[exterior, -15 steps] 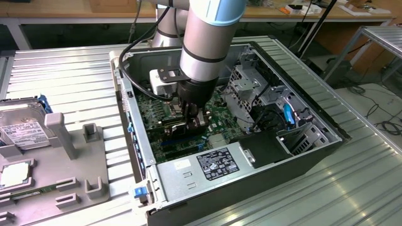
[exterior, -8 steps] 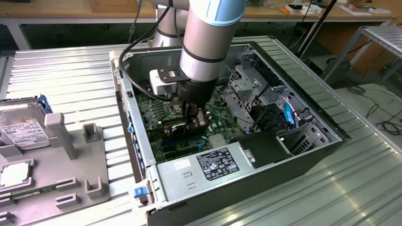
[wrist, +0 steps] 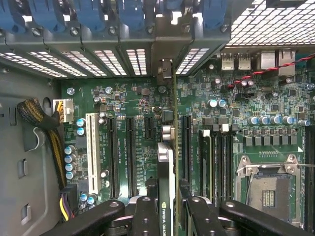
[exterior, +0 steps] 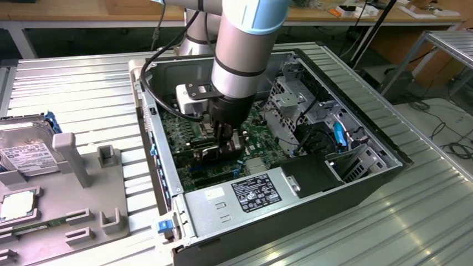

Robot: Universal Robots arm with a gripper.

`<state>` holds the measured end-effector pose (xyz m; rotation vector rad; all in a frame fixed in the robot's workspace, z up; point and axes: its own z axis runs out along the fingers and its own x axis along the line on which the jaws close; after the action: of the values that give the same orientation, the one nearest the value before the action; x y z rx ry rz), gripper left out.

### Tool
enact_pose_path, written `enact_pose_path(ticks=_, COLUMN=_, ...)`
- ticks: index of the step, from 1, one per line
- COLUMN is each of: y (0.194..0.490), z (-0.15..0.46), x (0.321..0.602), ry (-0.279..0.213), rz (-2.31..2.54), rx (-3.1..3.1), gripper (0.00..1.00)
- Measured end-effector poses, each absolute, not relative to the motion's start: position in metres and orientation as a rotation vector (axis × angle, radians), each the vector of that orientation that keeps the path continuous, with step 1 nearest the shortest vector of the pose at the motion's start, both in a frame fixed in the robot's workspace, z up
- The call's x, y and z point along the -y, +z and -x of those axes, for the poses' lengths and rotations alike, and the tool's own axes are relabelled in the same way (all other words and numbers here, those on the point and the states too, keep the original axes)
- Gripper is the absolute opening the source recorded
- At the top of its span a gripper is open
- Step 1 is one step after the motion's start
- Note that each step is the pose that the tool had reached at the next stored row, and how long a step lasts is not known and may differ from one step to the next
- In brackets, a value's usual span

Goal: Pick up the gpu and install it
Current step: 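Insert the gpu into the slot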

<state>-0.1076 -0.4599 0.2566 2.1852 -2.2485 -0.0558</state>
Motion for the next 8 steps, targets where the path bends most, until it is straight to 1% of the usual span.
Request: enact_pose_path(ticks=8, y=0.2500, z=0.1077, x=0.4599, ry=-0.054, rz=-2.184, rx=2.248, gripper=0.27)
